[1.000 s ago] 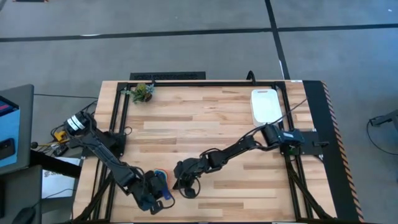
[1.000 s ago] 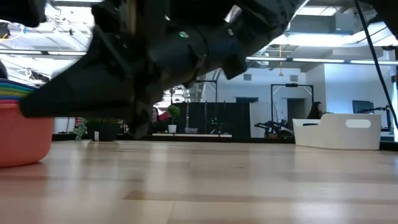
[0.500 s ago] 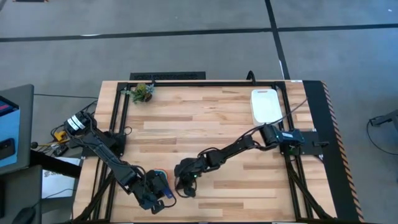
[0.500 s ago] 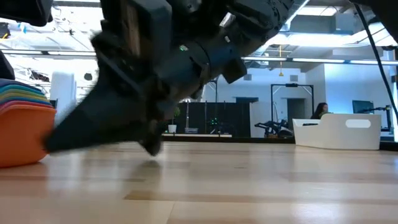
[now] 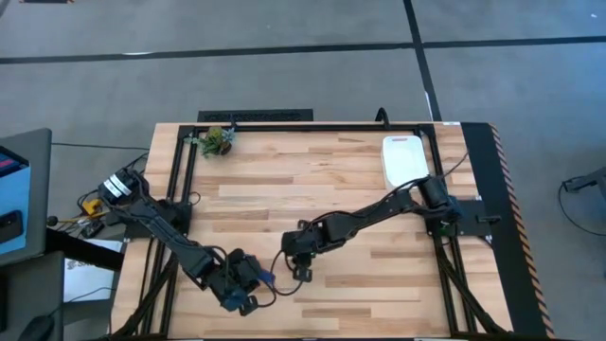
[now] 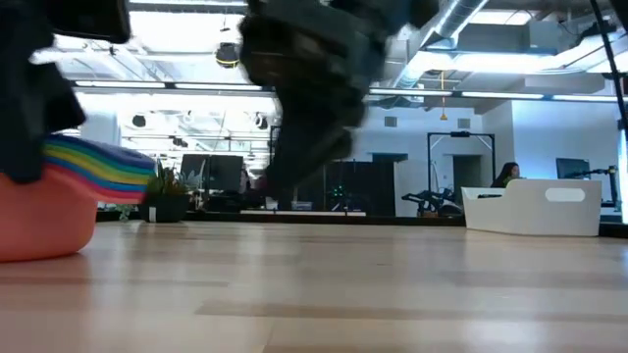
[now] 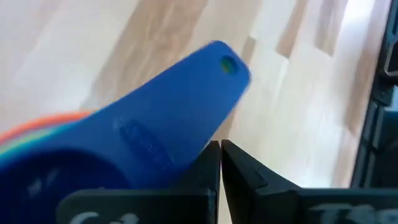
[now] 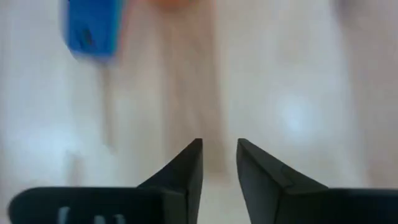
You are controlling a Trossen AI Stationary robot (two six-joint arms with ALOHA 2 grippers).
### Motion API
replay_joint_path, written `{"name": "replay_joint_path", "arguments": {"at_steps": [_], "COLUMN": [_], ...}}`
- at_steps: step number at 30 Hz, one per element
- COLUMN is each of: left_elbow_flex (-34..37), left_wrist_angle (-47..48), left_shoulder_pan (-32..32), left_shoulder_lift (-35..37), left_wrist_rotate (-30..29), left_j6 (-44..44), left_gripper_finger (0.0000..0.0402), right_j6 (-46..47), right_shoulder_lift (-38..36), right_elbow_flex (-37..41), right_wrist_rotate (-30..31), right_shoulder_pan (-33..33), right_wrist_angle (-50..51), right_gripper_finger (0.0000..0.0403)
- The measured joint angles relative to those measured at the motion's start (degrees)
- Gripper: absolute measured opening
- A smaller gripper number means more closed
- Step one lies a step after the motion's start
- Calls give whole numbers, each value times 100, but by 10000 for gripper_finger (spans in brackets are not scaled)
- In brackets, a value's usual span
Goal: Nest measuring cups in basket
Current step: Put the nested measuring cups into the white bin
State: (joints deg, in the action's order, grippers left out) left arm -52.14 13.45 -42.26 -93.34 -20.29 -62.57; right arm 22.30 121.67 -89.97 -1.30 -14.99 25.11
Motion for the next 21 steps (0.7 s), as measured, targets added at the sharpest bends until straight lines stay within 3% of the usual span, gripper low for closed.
{"name": "replay_joint_path", "arguments": {"at_steps": [4, 11, 16, 19, 21], "left_elbow_flex": [-21, -523, -849, -927, -925], "left_wrist_angle": [-5, 312, 1371, 2084, 2447], "left_shoulder_pan": [124, 100, -3, -89, -138], "left_shoulder_lift": [27, 290, 538, 616, 662], "left_wrist_rotate": [26, -143, -499, -520, -229], "left_j6": [338, 1362, 1594, 1601, 1621], "left_gripper_finger": [0, 0, 0, 0, 0], "right_j6": [-57, 234, 823, 1011, 1160], "right_shoulder_lift": [-318, -867, -1091, -1025, -928], "right_elbow_flex": [150, 1139, 2041, 2368, 2487], "right_wrist_rotate": [575, 781, 656, 155, -272], "right_shoulder_pan": [-89, -115, -103, -55, 39], "right_wrist_angle": [652, 653, -1290, -2710, -3411], "right_gripper_finger": [150, 210, 236, 239, 240]}}
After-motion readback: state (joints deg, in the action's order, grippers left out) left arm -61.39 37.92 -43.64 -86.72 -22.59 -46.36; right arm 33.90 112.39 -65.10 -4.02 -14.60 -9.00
